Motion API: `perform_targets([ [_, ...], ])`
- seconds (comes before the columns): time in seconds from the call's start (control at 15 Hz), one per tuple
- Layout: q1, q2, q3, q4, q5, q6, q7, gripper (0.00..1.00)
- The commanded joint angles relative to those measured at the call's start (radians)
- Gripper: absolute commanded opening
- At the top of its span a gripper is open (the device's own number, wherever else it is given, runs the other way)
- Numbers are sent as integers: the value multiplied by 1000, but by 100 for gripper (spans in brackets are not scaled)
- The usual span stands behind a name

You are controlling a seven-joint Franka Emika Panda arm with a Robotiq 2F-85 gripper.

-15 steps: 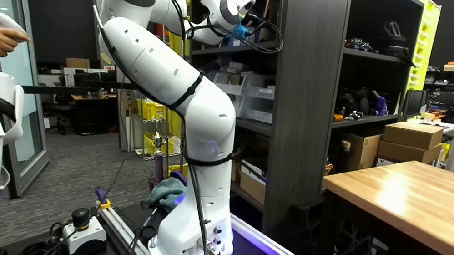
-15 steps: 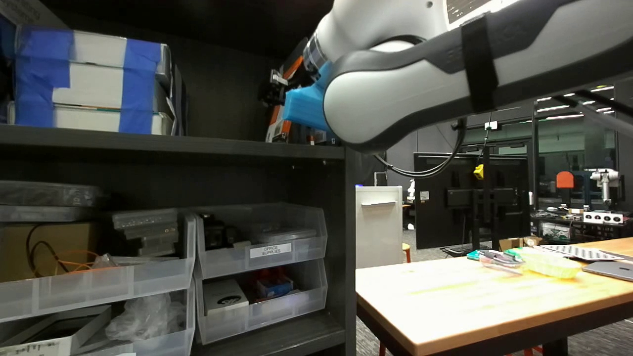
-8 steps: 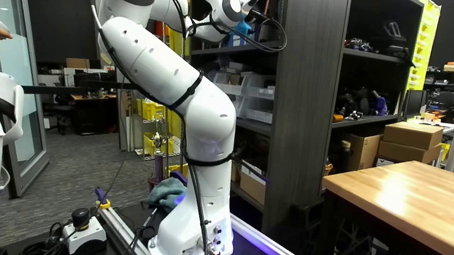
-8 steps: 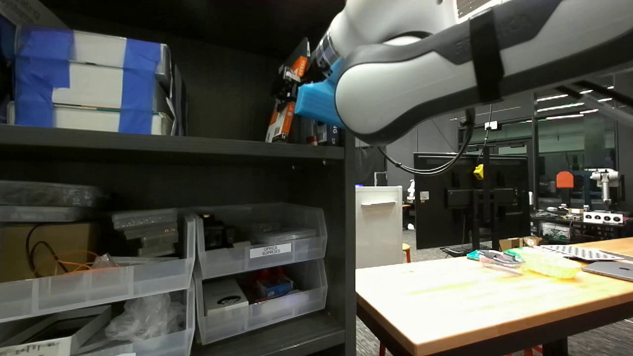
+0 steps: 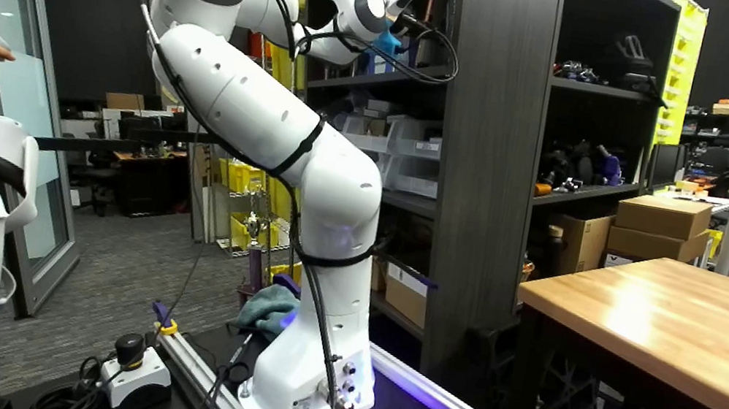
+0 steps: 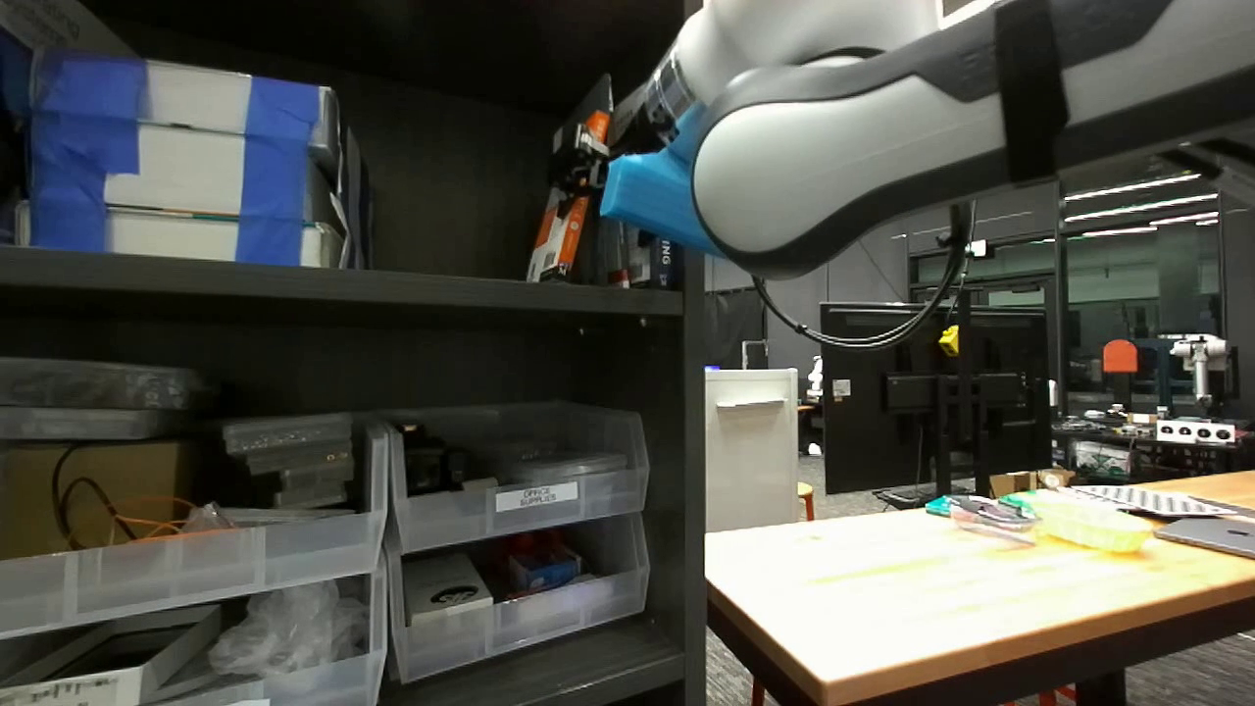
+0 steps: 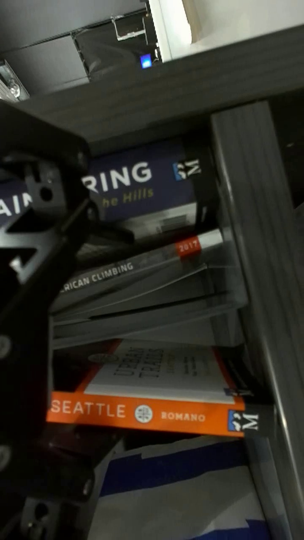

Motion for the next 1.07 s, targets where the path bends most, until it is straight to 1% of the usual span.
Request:
perform_targets([
  [0.0, 58, -2, -42, -25, -37, -24, 11, 100],
  [0.2, 116, 0, -50, -43, -37, -29, 9, 100],
  [0.53, 193, -15, -70, -69, -44, -48, 16, 100],
  [0.73, 217, -21, -75, -76, -55, -51, 17, 100],
  [1.0, 224, -1, -59, -60, -65, -43, 23, 100],
])
